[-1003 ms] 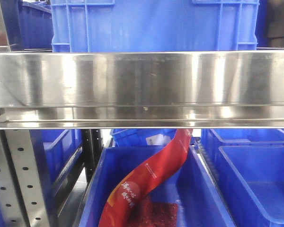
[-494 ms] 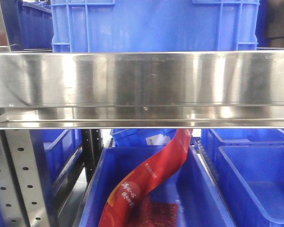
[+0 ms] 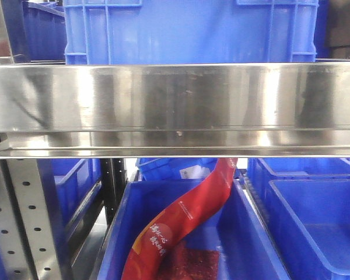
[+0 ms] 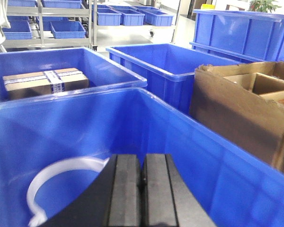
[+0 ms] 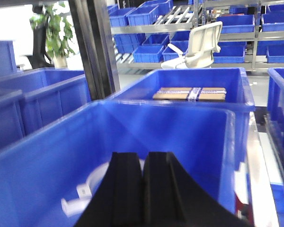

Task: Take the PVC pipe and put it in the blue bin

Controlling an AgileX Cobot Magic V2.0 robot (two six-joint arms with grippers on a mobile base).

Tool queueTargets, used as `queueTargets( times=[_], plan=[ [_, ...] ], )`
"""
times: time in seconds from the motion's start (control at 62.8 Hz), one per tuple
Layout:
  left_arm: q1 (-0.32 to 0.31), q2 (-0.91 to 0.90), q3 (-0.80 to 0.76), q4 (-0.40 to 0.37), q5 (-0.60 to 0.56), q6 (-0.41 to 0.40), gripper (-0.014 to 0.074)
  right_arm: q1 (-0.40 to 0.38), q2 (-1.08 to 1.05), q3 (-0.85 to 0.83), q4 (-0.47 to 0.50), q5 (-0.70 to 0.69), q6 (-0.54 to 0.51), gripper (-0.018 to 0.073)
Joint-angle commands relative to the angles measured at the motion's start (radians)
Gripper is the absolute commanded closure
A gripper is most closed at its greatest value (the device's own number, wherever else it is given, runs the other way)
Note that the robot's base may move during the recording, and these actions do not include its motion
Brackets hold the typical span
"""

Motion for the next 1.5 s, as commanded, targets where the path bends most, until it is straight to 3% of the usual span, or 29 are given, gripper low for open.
queueTargets(
  times=[0.0,0.271,0.398,0.669,0.844,0.987,1.274,1.481],
  plan=[
    [-0.002,-0.048,0.065,0.003,-0.035,-0.002,0.0707,-0.006,-0.031,0.044,-0.029,-0.024,0.0,0.0727],
    [0.009,-0.234,0.358,0.003,-0.163,-0.002,0.0707,-0.006,-0.129,0.221,-0.038,-0.163,0.0,0.0727],
    [0.074,-0.335,0.498,0.003,-0.22,-0.002,0.0707,-0.017,-0.148,0.257,-0.041,-0.176,0.0,0.0727],
    [0.248,-0.592,0.78,-0.005,-0.269,-0.004,0.0707,-0.122,-0.223,0.334,-0.041,-0.189,0.0,0.0727],
    [0.304,-0.763,0.971,-0.007,-0.413,-0.004,0.0707,-0.189,-0.285,0.438,-0.041,-0.237,0.0,0.0727],
    [0.33,-0.87,1.092,-0.007,-0.448,-0.004,0.0707,-0.205,-0.356,0.565,-0.041,-0.297,0.0,0.0727],
    [0.338,-0.951,1.158,-0.007,-0.45,-0.004,0.0707,-0.205,-0.58,0.805,-0.041,-0.346,0.0,0.0728],
    [0.338,-0.952,1.158,-0.007,-0.459,-0.004,0.0707,-0.205,-0.715,0.826,-0.041,-0.294,0.0,0.0728]
  ],
)
